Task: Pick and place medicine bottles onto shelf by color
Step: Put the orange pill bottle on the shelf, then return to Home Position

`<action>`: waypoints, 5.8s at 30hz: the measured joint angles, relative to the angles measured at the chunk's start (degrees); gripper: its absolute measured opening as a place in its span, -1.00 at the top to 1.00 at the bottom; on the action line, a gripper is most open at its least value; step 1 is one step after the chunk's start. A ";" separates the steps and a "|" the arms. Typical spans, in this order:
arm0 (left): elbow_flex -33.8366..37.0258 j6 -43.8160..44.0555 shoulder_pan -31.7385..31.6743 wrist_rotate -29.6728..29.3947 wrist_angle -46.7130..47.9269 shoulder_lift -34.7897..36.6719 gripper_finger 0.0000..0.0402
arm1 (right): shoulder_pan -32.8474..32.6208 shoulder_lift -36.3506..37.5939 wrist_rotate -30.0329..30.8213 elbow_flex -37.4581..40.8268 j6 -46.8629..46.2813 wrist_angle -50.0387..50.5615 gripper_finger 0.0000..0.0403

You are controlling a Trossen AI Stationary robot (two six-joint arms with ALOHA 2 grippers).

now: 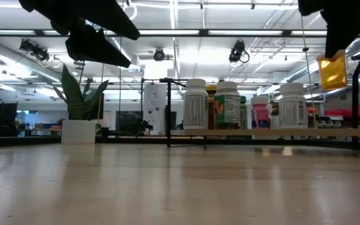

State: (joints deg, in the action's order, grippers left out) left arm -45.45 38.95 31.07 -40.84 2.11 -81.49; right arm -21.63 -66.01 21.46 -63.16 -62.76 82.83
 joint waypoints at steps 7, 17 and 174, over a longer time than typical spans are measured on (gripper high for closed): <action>0.00 0.24 0.04 0.00 1.10 0.00 -0.91 | 6.05 4.04 -1.45 5.04 3.94 -4.96 -0.14; 0.00 -0.60 0.04 -0.02 2.07 0.00 -0.91 | 16.51 3.16 -6.52 10.69 12.14 -7.97 -0.17; 27.43 -26.29 23.36 -18.53 -23.85 47.61 0.98 | -51.66 30.48 42.08 42.06 58.87 -104.67 0.62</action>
State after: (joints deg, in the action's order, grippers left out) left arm -18.02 12.65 54.43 -59.38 -21.74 -33.89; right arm -73.29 -35.53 63.55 -21.10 -3.89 -21.84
